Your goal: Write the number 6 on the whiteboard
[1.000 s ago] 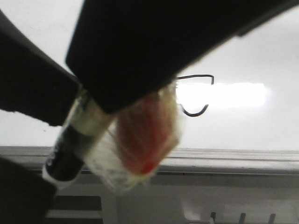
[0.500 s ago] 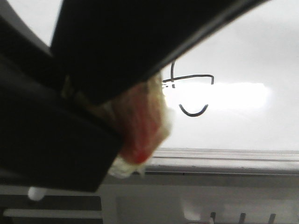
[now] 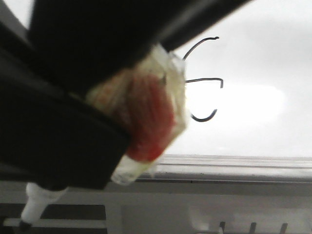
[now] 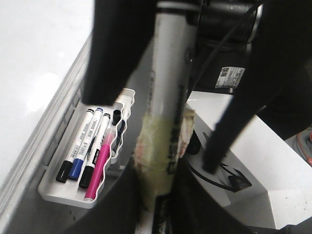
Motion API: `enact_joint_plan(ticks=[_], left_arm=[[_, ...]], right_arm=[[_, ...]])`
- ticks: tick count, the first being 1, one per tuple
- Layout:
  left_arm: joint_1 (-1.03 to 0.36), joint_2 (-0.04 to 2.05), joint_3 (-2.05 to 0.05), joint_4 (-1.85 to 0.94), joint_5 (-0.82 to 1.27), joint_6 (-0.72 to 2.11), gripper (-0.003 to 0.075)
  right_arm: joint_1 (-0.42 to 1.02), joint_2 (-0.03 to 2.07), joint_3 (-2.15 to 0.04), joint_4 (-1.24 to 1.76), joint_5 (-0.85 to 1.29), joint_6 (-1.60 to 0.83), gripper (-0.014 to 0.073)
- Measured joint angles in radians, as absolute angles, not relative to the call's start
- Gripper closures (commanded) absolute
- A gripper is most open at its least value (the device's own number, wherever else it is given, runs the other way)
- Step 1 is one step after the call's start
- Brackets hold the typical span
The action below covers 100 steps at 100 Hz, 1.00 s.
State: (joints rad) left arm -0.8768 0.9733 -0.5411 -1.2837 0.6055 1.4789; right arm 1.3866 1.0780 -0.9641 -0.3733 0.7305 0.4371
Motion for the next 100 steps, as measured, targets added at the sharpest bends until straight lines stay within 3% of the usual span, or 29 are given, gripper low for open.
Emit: enact_joint_plan(ticks=[10,19,25,35,59,100], left_arm=[[-0.877,0.973,-0.541,-1.309,0.604,1.475,0.0739],[-0.877,0.973,-0.541,-1.324,0.586,1.445,0.0739],[-0.877,0.973,-0.541,-1.344,0.544,1.410,0.0739],[-0.877,0.973,-0.526,-1.409,0.416,1.344,0.0739],[-0.877,1.029,-0.501,-1.700,0.032,1.304,0.0739],[-0.879,1.282,-0.627,-1.825,-0.037,1.300,0.0739]], right_arm=[[1.387,1.045,-0.997,-0.426,0.733,0.437,0.0075],[1.387,0.994,-1.030,-0.470,0.733,0.437,0.0195],[1.387,0.956,-1.040,-0.490,0.733,0.437,0.0346],[1.387,0.884,-1.043,-0.511,0.757,0.437,0.0670],[1.387,0.763,-1.043,-0.526,0.942,0.439,0.0650],[1.387,0.707,-1.047,-0.527,1.048,0.441,0.0650]])
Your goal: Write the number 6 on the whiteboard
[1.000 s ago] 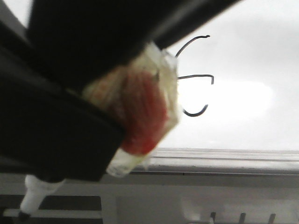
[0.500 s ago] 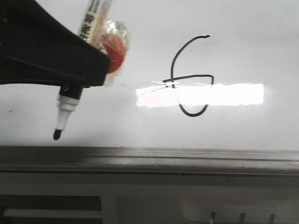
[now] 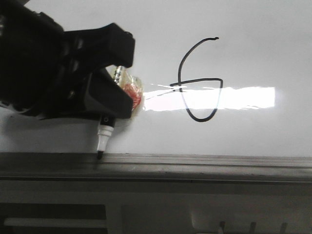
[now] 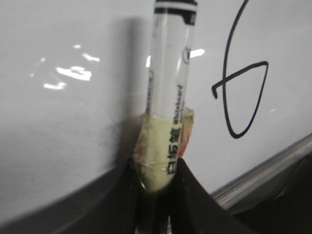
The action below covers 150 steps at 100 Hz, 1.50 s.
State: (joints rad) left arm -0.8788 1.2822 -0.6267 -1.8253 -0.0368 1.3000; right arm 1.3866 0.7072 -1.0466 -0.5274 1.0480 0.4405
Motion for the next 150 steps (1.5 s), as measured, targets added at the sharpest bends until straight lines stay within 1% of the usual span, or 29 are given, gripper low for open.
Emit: enact_joint_plan(ticks=[28,108,113,117,120,125,127,130,135,140,150], left_arm=[[-0.887,1.337,-0.682,-1.832,-0.064,1.296,0.0739],[-0.899,1.338,-0.706,-1.838,-0.164,1.294,0.0734],[-0.899,1.338,-0.706,-1.838,-0.164,1.294,0.0704],[-0.899,1.338,-0.706,-1.838,-0.164,1.294,0.0651],[-0.899,1.338,-0.706,-1.838,-0.164,1.294,0.0603],[-0.899,1.338,-0.706,-1.838,-0.167,1.294,0.0491],[-0.899,1.338,-0.706,-1.838,-0.168,1.294,0.0463],[-0.899,1.338,-0.706,-1.839,-0.168,1.294,0.0398],[-0.899,1.338,-0.708,-1.839,-0.166,1.294,0.0332],[-0.899,1.336,-0.710,-1.839,-0.162,1.294,0.0295],[-0.899,1.334,-0.712,-1.839,-0.158,1.294,0.0286]], right_arm=[[1.387,0.707,-1.047,-0.527,1.083,0.452,0.0650],[1.387,0.707,-1.047,-0.528,1.091,0.499,0.0650],[1.387,0.707,-1.047,-0.528,1.091,0.503,0.0650],[1.387,0.707,-1.047,-0.528,1.091,0.508,0.0650],[1.387,0.707,-1.047,-0.528,1.091,0.509,0.0650],[1.387,0.707,-1.047,-0.528,1.091,0.514,0.0650],[1.387,0.707,-1.047,-0.528,1.091,0.516,0.0650],[1.387,0.707,-1.047,-0.528,1.091,0.516,0.0650],[1.387,0.707,-1.047,-0.528,1.091,0.518,0.0650],[1.387,0.707,-1.047,-0.528,1.091,0.518,0.0650],[1.387,0.707,-1.047,-0.528,1.091,0.522,0.0650]])
